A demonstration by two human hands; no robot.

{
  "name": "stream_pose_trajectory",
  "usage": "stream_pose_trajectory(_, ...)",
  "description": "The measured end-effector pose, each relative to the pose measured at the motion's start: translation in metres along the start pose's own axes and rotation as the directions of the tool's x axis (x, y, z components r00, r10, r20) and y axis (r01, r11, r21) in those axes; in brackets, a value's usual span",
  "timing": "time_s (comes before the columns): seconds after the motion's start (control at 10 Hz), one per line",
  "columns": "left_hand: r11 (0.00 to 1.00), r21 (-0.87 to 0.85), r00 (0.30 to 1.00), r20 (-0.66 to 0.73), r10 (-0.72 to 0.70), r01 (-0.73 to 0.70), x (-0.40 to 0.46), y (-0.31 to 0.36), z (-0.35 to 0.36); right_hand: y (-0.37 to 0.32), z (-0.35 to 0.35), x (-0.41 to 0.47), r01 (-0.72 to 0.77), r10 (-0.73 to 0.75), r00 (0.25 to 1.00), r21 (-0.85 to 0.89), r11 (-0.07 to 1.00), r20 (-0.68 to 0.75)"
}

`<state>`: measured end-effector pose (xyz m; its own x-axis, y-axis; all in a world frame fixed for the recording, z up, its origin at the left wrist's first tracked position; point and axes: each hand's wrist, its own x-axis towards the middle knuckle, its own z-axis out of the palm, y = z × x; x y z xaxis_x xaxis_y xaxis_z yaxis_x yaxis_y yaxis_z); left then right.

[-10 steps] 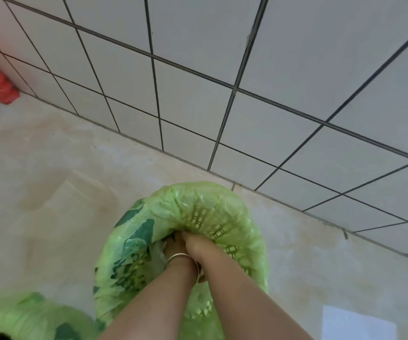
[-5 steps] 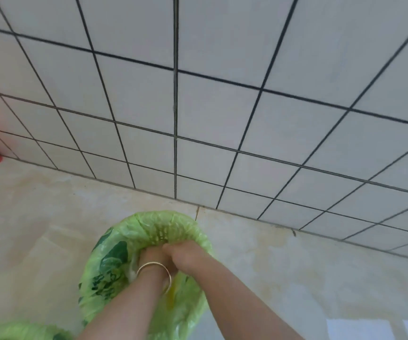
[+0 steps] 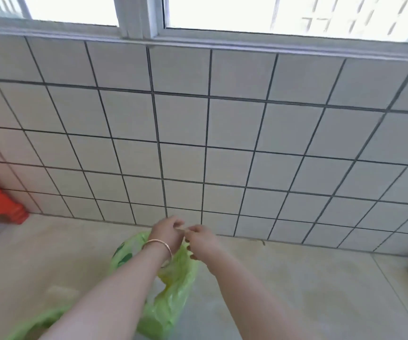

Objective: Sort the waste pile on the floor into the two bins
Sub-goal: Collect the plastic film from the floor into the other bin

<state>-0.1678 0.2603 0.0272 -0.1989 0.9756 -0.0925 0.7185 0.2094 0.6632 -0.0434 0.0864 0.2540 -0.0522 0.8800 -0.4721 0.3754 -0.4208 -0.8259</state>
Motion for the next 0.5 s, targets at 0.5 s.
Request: stream_pose_trajectory(0.5, 0.792, -0.527, 0.950, 0.125, -0.288, 0.309, -0.094, 0.058, -0.118, 0.035, 0.025, 0.096, 0.125, -0.092, 0.985, -0.242, 0.962, 0.144)
